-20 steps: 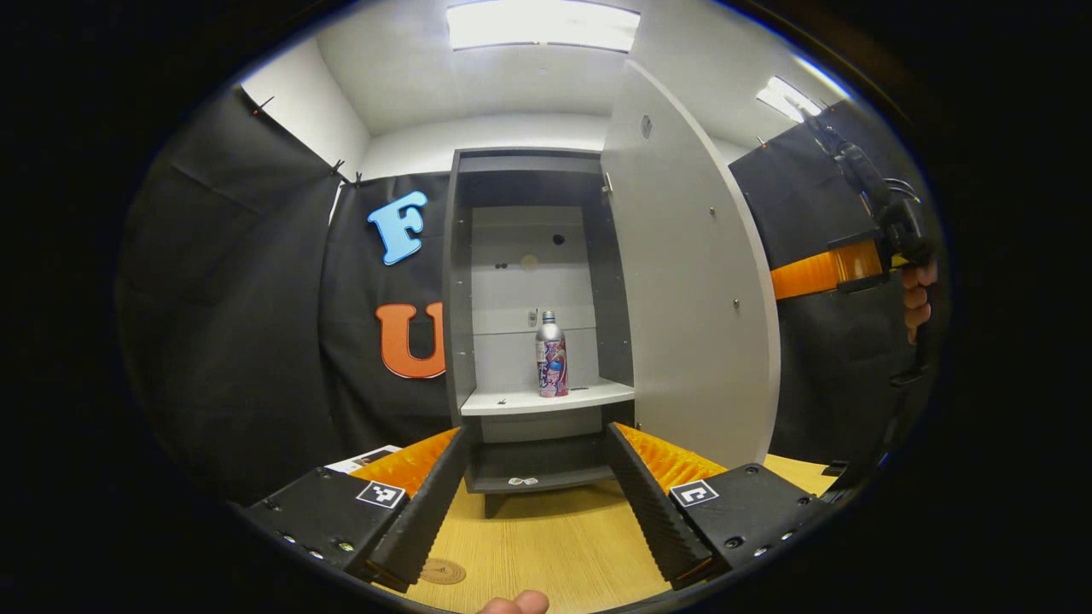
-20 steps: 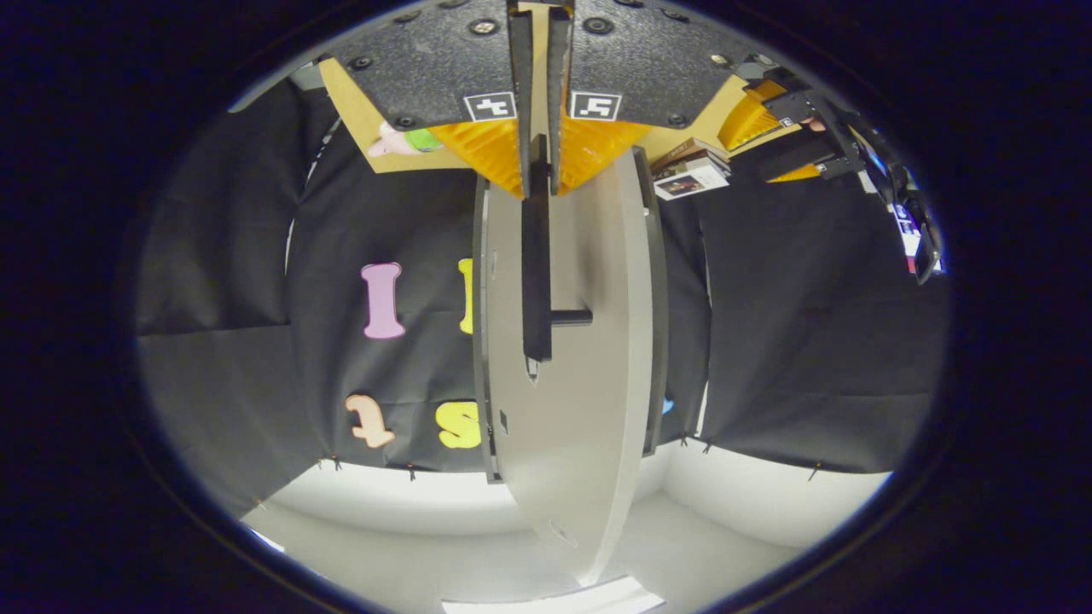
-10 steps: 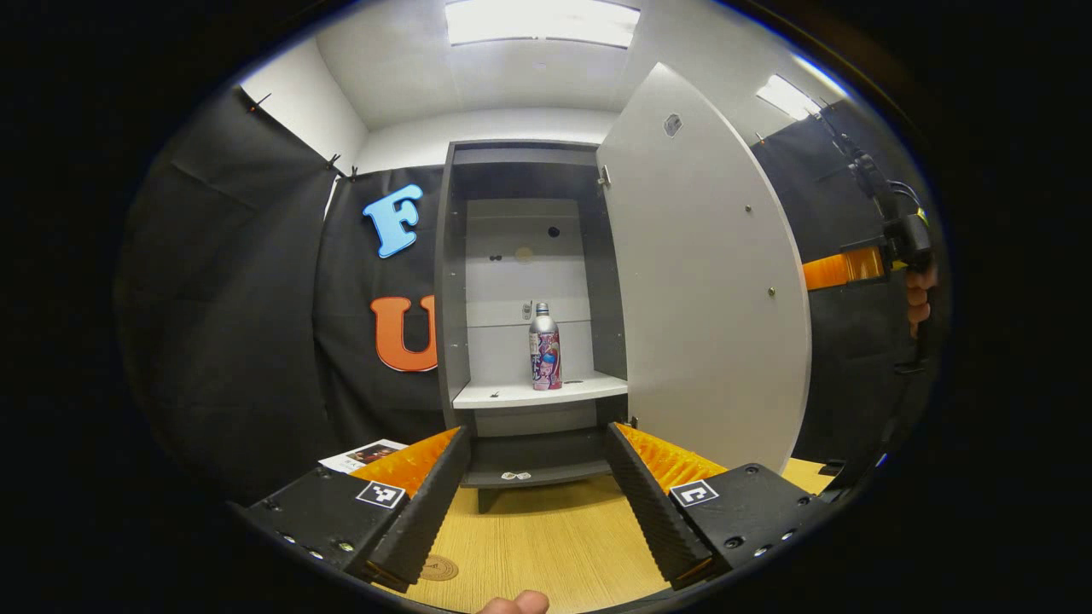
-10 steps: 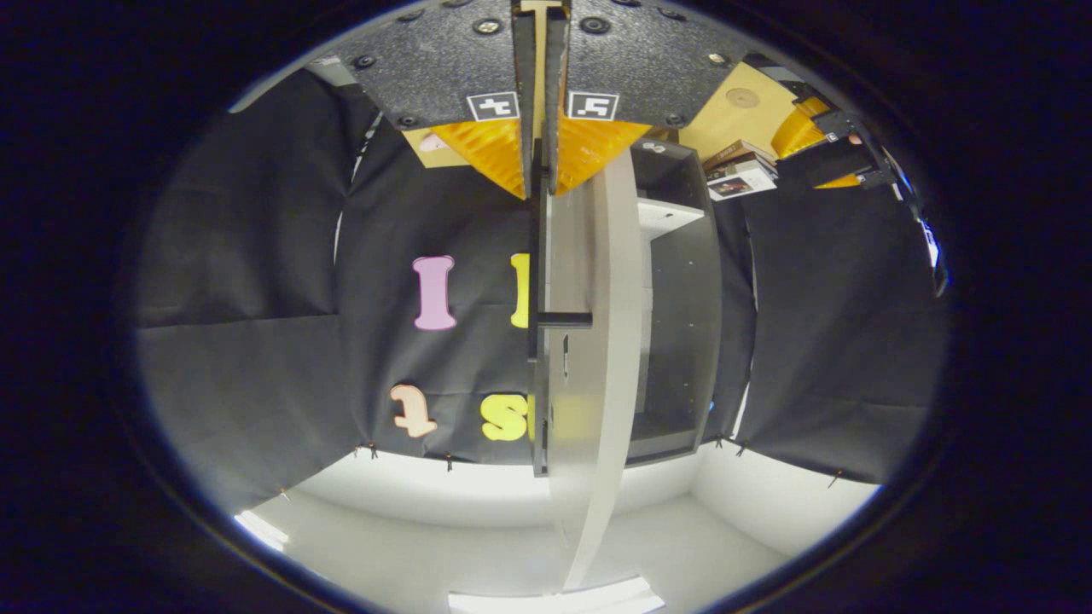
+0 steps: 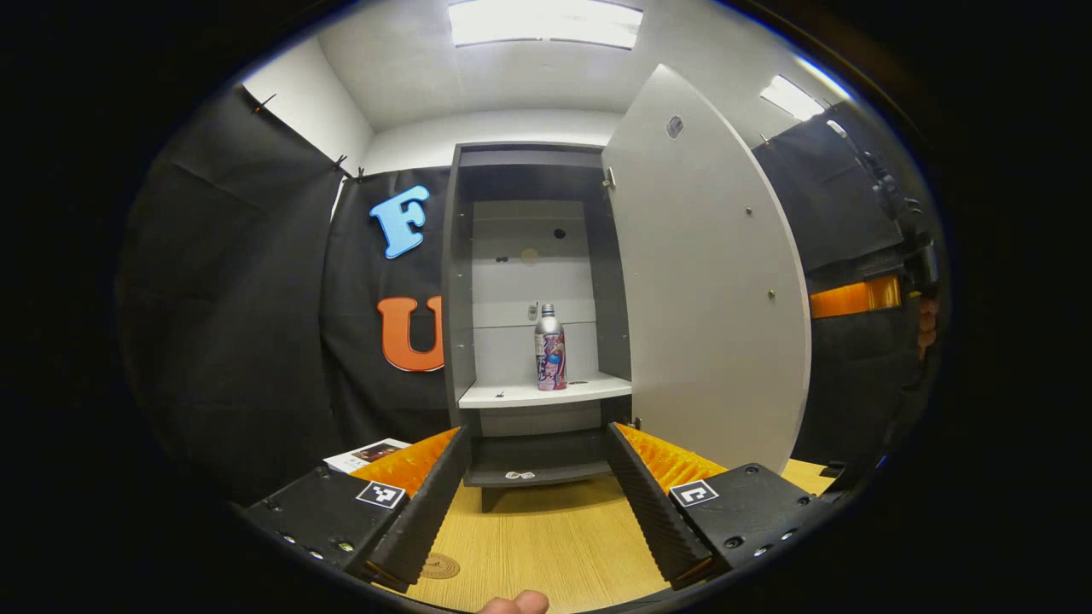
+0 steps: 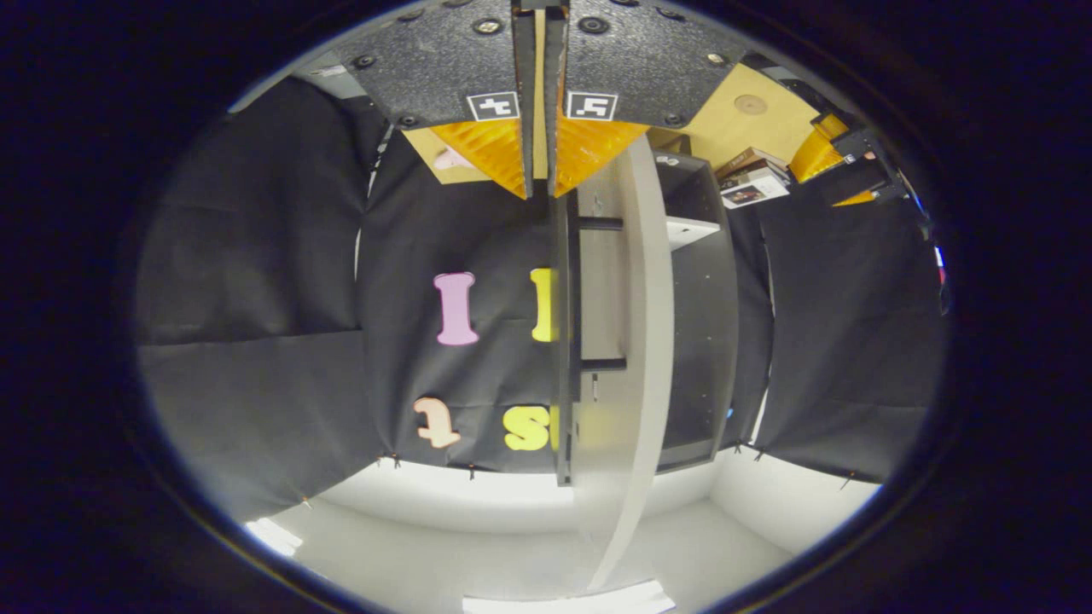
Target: Open the cabinet door with the right hand, grasp the bottle in the cabinet with the left hand and place it on the coaster, then close the cabinet door with the right hand.
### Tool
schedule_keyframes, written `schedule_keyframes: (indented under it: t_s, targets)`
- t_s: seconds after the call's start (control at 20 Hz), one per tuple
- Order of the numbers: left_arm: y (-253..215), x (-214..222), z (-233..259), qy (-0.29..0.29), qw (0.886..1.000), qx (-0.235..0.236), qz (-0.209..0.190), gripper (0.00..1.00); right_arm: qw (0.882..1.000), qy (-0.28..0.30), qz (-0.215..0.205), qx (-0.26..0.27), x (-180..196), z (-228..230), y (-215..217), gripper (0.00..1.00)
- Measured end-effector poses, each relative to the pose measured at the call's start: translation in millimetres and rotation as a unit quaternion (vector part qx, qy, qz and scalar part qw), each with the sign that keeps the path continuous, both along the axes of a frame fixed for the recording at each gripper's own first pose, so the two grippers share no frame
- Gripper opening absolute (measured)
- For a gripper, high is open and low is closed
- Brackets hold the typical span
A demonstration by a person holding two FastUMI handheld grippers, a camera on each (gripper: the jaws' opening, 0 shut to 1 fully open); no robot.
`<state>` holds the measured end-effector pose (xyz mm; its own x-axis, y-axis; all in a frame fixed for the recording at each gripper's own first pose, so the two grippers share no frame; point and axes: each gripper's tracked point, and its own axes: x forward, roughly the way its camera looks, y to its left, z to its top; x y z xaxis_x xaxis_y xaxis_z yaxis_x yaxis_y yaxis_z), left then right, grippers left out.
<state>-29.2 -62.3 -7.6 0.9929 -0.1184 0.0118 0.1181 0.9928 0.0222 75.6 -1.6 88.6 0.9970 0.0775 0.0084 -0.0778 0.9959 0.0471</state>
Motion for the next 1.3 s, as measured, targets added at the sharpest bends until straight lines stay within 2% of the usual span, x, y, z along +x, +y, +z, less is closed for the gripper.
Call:
schedule_keyframes:
  t_s: [0.15,0.2,0.25,0.3,0.35,0.4,0.55,0.7,0.95,1.0,1.1,1.3]
  targets:
    - [2.3,3.0,-0.6,0.004,1.000,-0.011,-0.001,0.96,1.000,0.006,0.020,0.020,6.9,-7.8,5.9,0.07]
    - [4.2,3.5,-0.3,0.003,1.000,-0.011,0.002,0.96,1.000,0.001,0.019,0.017,9.3,-6.3,5.8,0.19]
    - [5.1,4.6,-0.2,0.003,1.000,-0.009,0.004,0.96,1.000,-0.006,0.018,0.007,7.8,-3.3,4.9,0.22]
    - [6.4,5.0,0.1,0.003,1.000,-0.008,0.006,0.96,1.000,-0.013,0.014,-0.005,7.7,-0.4,4.4,0.36]
    - [6.8,6.3,-0.3,0.002,1.000,-0.007,0.007,0.96,1.000,-0.019,0.011,-0.017,6.7,2.4,5.4,0.42]
    - [7.1,7.7,-0.3,0.002,1.000,-0.007,0.007,0.96,0.999,-0.024,0.013,-0.026,5.8,4.9,7.8,0.55]
    - [4.1,15.2,-0.1,0.004,1.000,-0.011,0.003,0.96,0.999,-0.026,0.026,-0.022,5.7,3.3,12.9,0.71]
    - [-2.6,31.6,9.2,-0.003,1.000,-0.015,-0.008,0.96,1.000,-0.019,0.012,-0.009,10.5,-2.5,3.0,0.83]
    - [-24.0,93.3,39.3,-0.026,0.999,-0.026,-0.037,0.96,1.000,-0.018,0.015,0.003,11.3,-4.4,-6.0,0.85]
    - [-40.3,95.7,47.0,-0.027,0.998,-0.035,-0.046,0.96,1.000,-0.017,0.012,0.003,11.9,-6.2,-8.5,0.86]
    - [-48.2,135.3,55.3,-0.035,0.997,-0.048,-0.056,0.97,1.000,-0.013,0.003,-0.001,13.8,-10.1,-16.2,0.85]
    - [-56.1,214.0,53.3,-0.019,0.998,-0.049,-0.041,0.97,1.000,0.000,-0.002,0.021,18.5,-16.8,-23.0,0.86]
